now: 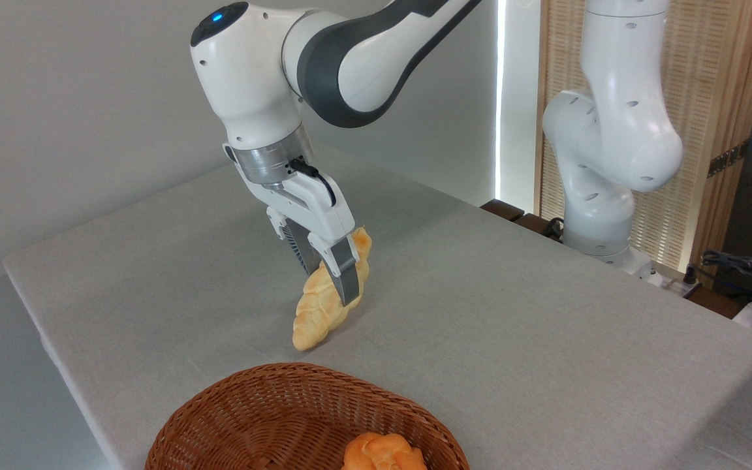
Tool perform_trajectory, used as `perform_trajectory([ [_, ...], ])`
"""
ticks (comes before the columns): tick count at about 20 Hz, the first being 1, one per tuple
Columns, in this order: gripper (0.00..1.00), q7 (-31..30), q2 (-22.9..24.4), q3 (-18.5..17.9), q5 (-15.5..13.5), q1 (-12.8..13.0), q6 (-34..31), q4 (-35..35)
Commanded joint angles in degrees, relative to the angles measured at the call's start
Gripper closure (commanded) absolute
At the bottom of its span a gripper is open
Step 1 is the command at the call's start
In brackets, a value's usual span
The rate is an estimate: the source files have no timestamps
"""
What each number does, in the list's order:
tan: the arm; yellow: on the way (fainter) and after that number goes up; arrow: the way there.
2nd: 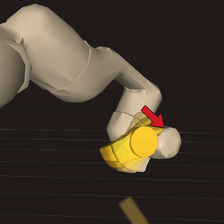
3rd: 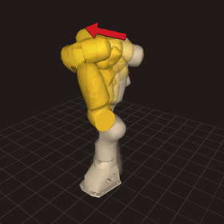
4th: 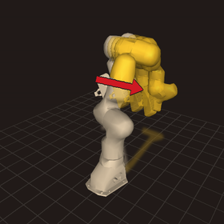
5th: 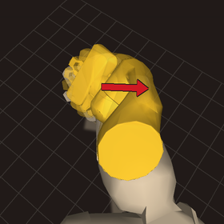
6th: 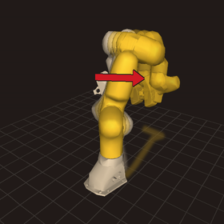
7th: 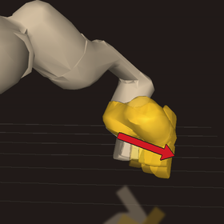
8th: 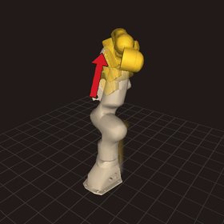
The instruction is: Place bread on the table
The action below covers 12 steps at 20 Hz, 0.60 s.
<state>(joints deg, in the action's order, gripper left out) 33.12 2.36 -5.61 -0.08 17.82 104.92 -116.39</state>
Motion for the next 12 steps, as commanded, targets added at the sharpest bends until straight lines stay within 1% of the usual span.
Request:
perform_trajectory([
  [1, 0.00, 0.9, 0.6, -0.5, 0.3, 0.2, -0.7, 0.4],
  [4, 0.00, 0.8, 0.9, -0.6, 0.3, 0.1, -0.6, 0.8],
  [7, 0.00, 0.9, 1.1, -1.3, 0.3, -0.5, -0.7, 5.4],
  [11, 0.00, 0.7, 1.3, -4.0, 1.0, -0.6, -0.7, 10.9],
  [12, 0.00, 0.8, 1.3, -5.9, 1.0, -0.6, -0.7, 12.6],
])
